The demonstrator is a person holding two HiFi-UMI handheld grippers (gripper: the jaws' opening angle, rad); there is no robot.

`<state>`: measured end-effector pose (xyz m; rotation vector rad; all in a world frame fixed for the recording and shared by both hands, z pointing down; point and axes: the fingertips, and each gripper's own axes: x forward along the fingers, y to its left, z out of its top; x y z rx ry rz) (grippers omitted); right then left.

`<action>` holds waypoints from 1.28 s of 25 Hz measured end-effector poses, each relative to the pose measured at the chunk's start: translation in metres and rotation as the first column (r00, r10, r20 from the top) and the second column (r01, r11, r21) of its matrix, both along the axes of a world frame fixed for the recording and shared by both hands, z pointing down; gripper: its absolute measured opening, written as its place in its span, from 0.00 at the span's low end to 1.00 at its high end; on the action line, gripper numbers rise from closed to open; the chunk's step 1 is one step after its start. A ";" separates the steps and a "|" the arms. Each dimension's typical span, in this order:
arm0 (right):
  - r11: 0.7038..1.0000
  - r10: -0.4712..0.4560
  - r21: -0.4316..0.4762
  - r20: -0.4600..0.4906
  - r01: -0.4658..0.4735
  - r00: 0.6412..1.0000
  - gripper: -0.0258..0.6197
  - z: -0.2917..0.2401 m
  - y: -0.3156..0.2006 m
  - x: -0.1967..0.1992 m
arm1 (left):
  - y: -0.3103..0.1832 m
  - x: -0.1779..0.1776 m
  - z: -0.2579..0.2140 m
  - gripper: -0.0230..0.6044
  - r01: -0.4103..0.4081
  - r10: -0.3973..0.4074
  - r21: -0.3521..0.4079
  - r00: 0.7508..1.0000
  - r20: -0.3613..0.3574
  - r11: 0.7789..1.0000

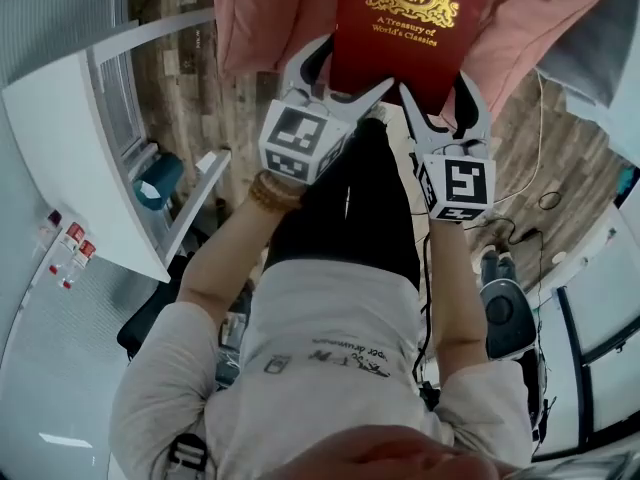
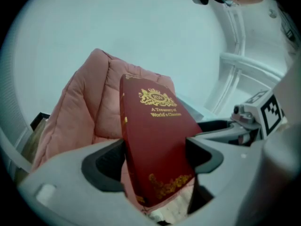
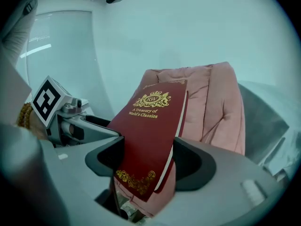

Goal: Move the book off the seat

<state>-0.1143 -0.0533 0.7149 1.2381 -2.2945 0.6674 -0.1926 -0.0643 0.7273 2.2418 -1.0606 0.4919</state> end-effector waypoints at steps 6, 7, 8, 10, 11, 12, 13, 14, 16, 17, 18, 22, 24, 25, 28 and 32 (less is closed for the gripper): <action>0.998 0.008 0.056 0.000 -0.008 1.000 0.54 -0.087 0.006 -0.002 | 0.006 -0.002 -0.089 0.67 0.011 -0.012 0.055 1.000 0.017 0.998; 0.998 0.013 0.069 0.001 -0.013 1.000 0.54 -0.104 0.008 -0.003 | 0.008 -0.003 -0.106 0.67 0.011 -0.013 0.072 1.000 0.021 0.997; 0.996 0.018 0.083 0.001 -0.018 1.000 0.54 -0.120 0.010 -0.003 | 0.009 -0.002 -0.123 0.67 0.013 -0.015 0.088 1.000 0.022 0.996; 0.994 0.024 0.109 0.000 -0.024 1.000 0.54 -0.150 0.010 -0.001 | 0.012 -0.002 -0.151 0.67 0.020 -0.022 0.115 1.000 0.020 0.993; 0.992 0.025 0.122 -0.002 -0.025 1.000 0.54 -0.165 0.010 -0.001 | 0.013 -0.001 -0.164 0.67 0.023 -0.026 0.124 0.999 0.019 0.992; 0.991 0.025 0.135 -0.002 -0.024 1.000 0.54 -0.180 0.010 -0.001 | 0.014 -0.002 -0.178 0.66 0.028 -0.031 0.133 0.999 0.017 0.991; 0.989 0.024 0.148 -0.001 -0.024 1.000 0.54 -0.196 0.011 -0.003 | 0.015 -0.003 -0.194 0.66 0.033 -0.036 0.143 0.999 0.014 0.989; 0.987 0.023 0.162 -0.001 -0.023 1.000 0.54 -0.212 0.012 -0.005 | 0.016 -0.005 -0.211 0.66 0.037 -0.040 0.155 0.999 0.013 0.987; 0.981 0.025 0.191 0.003 -0.025 1.000 0.54 -0.243 0.018 -0.009 | 0.021 -0.009 -0.244 0.66 0.039 -0.041 0.178 0.999 0.008 0.983; 0.978 0.026 0.205 0.007 -0.027 1.000 0.54 -0.259 0.022 -0.012 | 0.024 -0.011 -0.260 0.66 0.038 -0.040 0.189 0.999 0.006 0.981; 0.975 0.028 0.220 0.012 -0.030 1.000 0.54 -0.274 0.026 -0.014 | 0.027 -0.014 -0.275 0.66 0.036 -0.038 0.201 0.999 0.005 0.979; 0.956 0.023 0.292 0.038 -0.033 0.999 0.54 -0.331 0.043 -0.022 | 0.043 -0.022 -0.336 0.66 0.032 -0.037 0.276 0.999 0.013 0.961; 0.948 0.010 0.318 0.047 -0.024 0.999 0.54 -0.354 0.052 -0.022 | 0.053 -0.022 -0.359 0.66 0.036 -0.041 0.305 0.999 0.012 0.952; 0.945 0.005 0.326 0.047 -0.020 0.999 0.54 -0.363 0.056 -0.021 | 0.057 -0.022 -0.367 0.66 0.040 -0.045 0.310 0.999 0.007 0.950; 0.937 -0.004 0.348 0.036 -0.009 0.999 0.54 -0.387 0.065 -0.021 | 0.067 -0.021 -0.387 0.67 0.059 -0.058 0.313 0.998 -0.010 0.948; 0.923 -0.022 0.385 0.023 0.012 0.999 0.53 -0.416 0.076 -0.025 | 0.076 -0.026 -0.413 0.67 0.048 -0.046 0.336 0.999 -0.014 0.941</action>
